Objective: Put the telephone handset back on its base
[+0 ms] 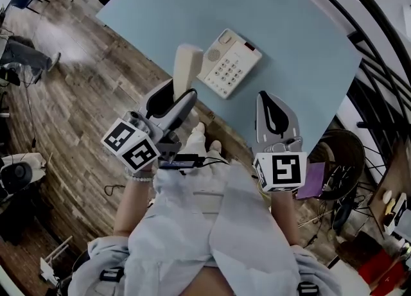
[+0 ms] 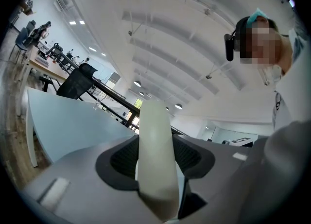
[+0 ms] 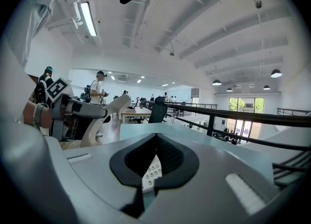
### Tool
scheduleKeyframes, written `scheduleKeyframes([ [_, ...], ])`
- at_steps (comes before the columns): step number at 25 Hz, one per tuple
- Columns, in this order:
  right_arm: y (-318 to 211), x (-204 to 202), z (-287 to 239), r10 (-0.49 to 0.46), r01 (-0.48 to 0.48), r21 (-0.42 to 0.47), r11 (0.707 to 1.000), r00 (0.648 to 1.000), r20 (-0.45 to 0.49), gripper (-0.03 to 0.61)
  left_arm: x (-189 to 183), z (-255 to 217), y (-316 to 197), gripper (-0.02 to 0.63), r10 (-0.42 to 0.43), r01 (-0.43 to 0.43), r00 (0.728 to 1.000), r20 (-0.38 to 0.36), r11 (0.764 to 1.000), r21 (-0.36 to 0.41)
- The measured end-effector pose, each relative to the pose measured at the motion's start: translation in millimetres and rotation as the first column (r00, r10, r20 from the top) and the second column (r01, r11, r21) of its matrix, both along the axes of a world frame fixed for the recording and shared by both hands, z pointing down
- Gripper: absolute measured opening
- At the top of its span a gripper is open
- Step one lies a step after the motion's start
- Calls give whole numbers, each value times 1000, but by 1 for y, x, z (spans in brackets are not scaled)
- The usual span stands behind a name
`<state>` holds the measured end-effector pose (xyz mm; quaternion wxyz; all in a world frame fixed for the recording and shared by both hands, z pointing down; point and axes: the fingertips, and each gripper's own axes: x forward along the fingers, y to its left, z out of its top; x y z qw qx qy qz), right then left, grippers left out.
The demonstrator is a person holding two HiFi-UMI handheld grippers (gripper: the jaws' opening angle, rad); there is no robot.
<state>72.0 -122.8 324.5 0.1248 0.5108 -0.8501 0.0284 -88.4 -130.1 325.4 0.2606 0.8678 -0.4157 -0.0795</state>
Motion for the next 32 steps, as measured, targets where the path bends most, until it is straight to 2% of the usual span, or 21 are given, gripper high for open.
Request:
scheduleKeyframes([
  [27, -30, 15, 37, 59, -59, -100, 993, 998, -5, 6, 23, 53, -76, 212, 66, -57, 993, 101, 995, -86],
  [32, -34, 14, 43, 65, -65, -122, 990, 998, -10, 6, 25, 64, -89, 212, 84, -74, 989, 125, 994, -83],
])
